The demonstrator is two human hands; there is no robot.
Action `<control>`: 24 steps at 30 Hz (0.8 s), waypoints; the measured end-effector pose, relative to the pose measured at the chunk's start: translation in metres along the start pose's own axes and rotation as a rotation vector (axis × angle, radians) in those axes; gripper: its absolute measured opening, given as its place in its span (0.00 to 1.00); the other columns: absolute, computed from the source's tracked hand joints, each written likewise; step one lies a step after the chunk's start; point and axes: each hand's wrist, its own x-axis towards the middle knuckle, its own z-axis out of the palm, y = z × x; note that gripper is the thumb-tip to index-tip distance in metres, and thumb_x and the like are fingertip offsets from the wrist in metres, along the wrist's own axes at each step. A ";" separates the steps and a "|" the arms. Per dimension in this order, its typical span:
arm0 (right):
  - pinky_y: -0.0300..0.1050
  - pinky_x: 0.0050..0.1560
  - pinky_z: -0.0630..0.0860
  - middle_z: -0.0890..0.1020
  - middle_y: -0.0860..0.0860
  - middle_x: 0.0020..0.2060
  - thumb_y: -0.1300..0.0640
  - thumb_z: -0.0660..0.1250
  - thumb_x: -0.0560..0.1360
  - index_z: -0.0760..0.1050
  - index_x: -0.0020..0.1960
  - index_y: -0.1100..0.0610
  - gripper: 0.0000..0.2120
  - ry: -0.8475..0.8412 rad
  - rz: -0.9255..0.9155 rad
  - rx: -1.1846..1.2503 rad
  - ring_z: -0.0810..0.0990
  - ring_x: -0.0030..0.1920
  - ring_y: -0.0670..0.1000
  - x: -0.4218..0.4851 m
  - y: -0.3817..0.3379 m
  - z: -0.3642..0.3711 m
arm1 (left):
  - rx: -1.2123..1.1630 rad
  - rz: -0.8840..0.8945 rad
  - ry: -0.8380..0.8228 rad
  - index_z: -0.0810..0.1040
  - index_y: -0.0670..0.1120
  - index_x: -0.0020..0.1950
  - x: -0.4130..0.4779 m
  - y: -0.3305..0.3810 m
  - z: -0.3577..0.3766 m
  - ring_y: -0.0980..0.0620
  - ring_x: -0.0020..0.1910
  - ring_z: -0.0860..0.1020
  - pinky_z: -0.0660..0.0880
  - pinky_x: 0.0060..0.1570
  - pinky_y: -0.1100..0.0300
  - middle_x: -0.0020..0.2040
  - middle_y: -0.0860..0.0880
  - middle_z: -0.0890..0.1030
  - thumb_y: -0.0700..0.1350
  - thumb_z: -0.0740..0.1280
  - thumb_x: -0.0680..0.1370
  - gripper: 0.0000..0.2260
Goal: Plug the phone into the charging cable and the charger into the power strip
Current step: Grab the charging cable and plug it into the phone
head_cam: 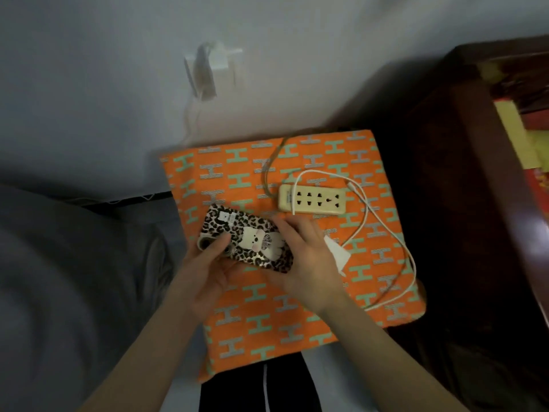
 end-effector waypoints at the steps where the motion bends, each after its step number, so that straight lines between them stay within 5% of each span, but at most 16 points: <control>1: 0.52 0.59 0.72 0.71 0.53 0.63 0.45 0.74 0.65 0.65 0.71 0.56 0.39 0.007 0.012 0.029 0.68 0.62 0.56 -0.003 0.000 0.006 | -0.018 0.002 0.032 0.75 0.47 0.63 0.002 -0.004 0.000 0.48 0.49 0.83 0.82 0.41 0.54 0.53 0.47 0.84 0.44 0.71 0.69 0.22; 5: 0.45 0.60 0.72 0.73 0.51 0.62 0.42 0.69 0.70 0.67 0.69 0.53 0.31 0.000 0.062 0.133 0.71 0.62 0.50 -0.019 0.011 0.005 | 0.022 -0.012 0.141 0.73 0.48 0.66 0.007 -0.007 0.001 0.46 0.55 0.81 0.79 0.51 0.46 0.60 0.46 0.81 0.52 0.69 0.70 0.25; 10: 0.37 0.39 0.74 0.78 0.48 0.48 0.59 0.70 0.75 0.80 0.53 0.54 0.07 0.235 0.285 0.098 0.79 0.45 0.47 -0.037 0.063 -0.032 | 0.030 -0.018 0.182 0.76 0.48 0.61 0.008 0.003 -0.005 0.49 0.49 0.83 0.81 0.46 0.50 0.56 0.46 0.83 0.52 0.69 0.69 0.22; 15: 0.53 0.45 0.79 0.82 0.57 0.48 0.60 0.69 0.75 0.81 0.51 0.60 0.07 0.345 0.468 -0.049 0.81 0.45 0.57 -0.008 0.122 -0.059 | 0.019 -0.024 0.169 0.73 0.46 0.67 0.015 0.010 0.000 0.49 0.52 0.83 0.81 0.47 0.50 0.56 0.47 0.83 0.50 0.68 0.70 0.26; 20: 0.51 0.45 0.79 0.81 0.57 0.49 0.54 0.69 0.75 0.79 0.56 0.58 0.12 0.332 0.448 -0.121 0.79 0.47 0.57 0.034 0.146 -0.057 | 0.024 -0.038 0.193 0.73 0.47 0.66 0.021 0.011 0.007 0.49 0.52 0.82 0.81 0.46 0.50 0.56 0.47 0.83 0.49 0.68 0.71 0.23; 24: 0.55 0.49 0.79 0.80 0.59 0.52 0.58 0.68 0.76 0.78 0.56 0.59 0.10 0.206 0.447 -0.214 0.79 0.52 0.59 0.049 0.148 -0.056 | 0.000 -0.048 0.203 0.72 0.46 0.67 0.022 0.012 0.013 0.46 0.58 0.79 0.81 0.48 0.48 0.62 0.45 0.80 0.50 0.67 0.71 0.25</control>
